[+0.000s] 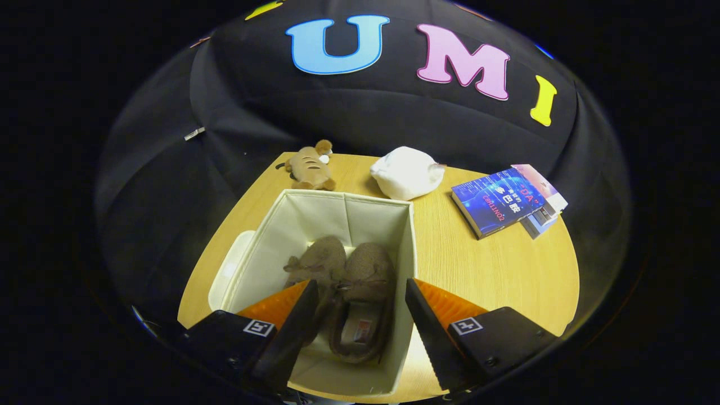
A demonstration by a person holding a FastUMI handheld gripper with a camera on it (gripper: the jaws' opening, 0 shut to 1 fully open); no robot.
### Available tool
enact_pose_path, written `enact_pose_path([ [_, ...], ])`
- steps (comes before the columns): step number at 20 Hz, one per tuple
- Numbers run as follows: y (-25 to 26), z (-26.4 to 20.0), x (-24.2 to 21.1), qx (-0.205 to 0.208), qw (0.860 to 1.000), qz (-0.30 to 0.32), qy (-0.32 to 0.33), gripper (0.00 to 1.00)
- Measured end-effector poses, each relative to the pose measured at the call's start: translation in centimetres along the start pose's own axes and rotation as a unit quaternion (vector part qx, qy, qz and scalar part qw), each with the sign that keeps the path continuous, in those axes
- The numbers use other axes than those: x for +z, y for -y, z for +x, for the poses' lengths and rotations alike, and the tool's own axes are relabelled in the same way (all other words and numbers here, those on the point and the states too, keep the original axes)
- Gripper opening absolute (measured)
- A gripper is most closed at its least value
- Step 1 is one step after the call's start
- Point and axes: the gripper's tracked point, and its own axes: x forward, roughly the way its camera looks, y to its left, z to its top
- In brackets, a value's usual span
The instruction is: Open the storage box then place both shoes into the box .Put the left shoe in first, then the right shoe, with the right side of both shoes facing outward in a uniform manner.
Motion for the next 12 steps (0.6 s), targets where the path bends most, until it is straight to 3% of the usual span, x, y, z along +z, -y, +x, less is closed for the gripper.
enact_pose_path([
  [12,4.3,-4.9,5.4,0.049,0.994,-0.022,0.094,0.97],
])
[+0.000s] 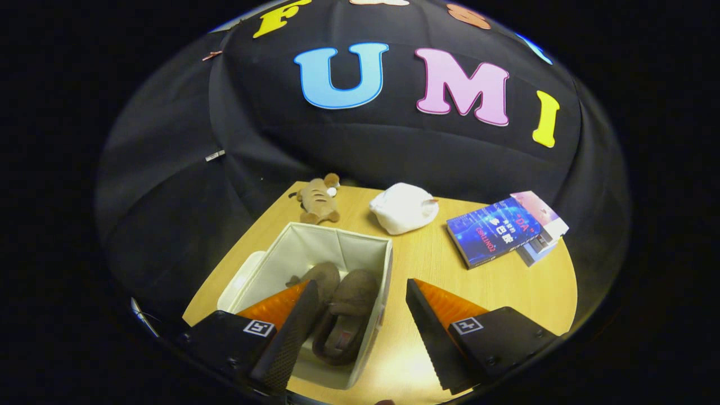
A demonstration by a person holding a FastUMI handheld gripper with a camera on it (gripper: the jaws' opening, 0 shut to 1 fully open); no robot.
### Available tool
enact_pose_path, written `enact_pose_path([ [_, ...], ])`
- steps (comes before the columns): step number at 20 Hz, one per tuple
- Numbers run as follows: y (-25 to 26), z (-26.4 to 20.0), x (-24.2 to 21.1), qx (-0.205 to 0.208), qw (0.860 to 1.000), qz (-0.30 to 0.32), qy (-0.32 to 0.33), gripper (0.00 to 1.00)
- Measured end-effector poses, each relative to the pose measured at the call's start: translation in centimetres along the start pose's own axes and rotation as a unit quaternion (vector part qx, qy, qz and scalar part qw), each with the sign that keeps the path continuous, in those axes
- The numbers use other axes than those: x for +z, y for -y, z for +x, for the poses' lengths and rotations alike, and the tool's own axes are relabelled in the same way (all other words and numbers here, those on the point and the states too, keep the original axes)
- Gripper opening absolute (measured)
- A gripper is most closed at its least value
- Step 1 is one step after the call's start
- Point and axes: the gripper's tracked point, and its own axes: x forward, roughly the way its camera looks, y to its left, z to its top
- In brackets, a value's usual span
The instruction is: Open the storage box then place both shoes into the box .Put the left shoe in first, then the right shoe, with the right side of both shoes facing outward in a uniform manner.
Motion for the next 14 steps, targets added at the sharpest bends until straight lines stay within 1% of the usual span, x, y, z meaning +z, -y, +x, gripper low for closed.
enact_pose_path([
  [3,2.2,-2.2,2.8,0.011,0.999,-0.02,0.043,0.97],
  [6,5.3,-4.5,5.3,0.007,0.996,-0.039,0.084,0.97],
  [14,13.2,-10.5,8.8,-0.009,0.986,-0.049,0.16,0.97],
])
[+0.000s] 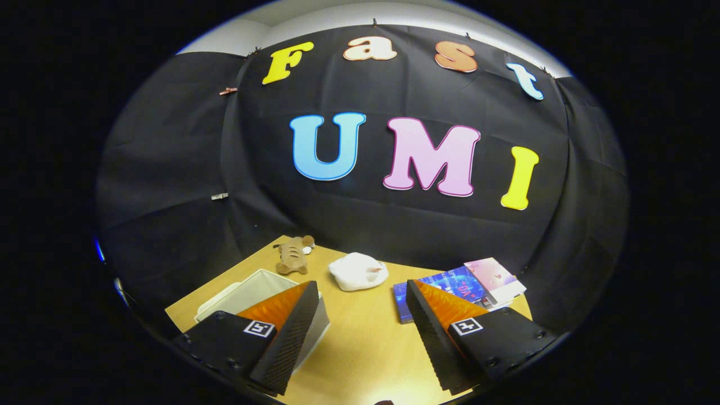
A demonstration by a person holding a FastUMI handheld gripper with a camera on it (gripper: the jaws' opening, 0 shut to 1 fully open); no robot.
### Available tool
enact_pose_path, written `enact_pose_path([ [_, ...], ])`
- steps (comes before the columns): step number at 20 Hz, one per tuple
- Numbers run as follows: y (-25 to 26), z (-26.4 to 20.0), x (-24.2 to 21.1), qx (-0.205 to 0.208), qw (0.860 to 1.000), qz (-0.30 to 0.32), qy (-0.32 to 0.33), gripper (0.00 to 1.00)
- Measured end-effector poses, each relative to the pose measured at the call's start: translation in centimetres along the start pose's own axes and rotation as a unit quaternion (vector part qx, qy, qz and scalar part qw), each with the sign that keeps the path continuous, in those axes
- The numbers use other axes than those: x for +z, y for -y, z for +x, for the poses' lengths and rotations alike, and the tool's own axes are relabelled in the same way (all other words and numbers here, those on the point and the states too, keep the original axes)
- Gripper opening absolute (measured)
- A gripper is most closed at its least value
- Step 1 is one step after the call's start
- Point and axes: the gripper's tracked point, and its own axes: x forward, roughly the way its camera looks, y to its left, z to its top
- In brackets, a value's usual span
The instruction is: Open the storage box then place both shoes into the box .Put the left shoe in first, then the right shoe, with the right side of both shoes facing outward in a uniform manner.
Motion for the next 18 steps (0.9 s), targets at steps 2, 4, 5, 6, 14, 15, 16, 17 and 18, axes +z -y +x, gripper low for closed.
enact_pose_path([
  [2,1.9,-1.5,0.8,-0.003,1.0,-0.002,0.019,0.97],
  [4,3.8,-3.1,1.4,-0.009,0.999,-0.007,0.041,0.97],
  [5,4.7,-3.9,1.8,-0.012,0.998,-0.011,0.052,0.98],
  [6,5.8,-5.4,2.8,-0.016,0.997,-0.014,0.069,0.98],
  [14,10.2,-11.6,4.0,-0.037,0.99,-0.032,0.136,0.98],
  [15,10.5,-12.1,3.8,-0.041,0.989,-0.033,0.137,0.98],
  [16,11.0,-12.5,3.6,-0.046,0.989,-0.034,0.137,0.98],
  [17,11.6,-12.8,3.3,-0.054,0.988,-0.035,0.137,0.98],
  [18,12.2,-13.2,3.0,-0.058,0.988,-0.034,0.138,0.98],
])
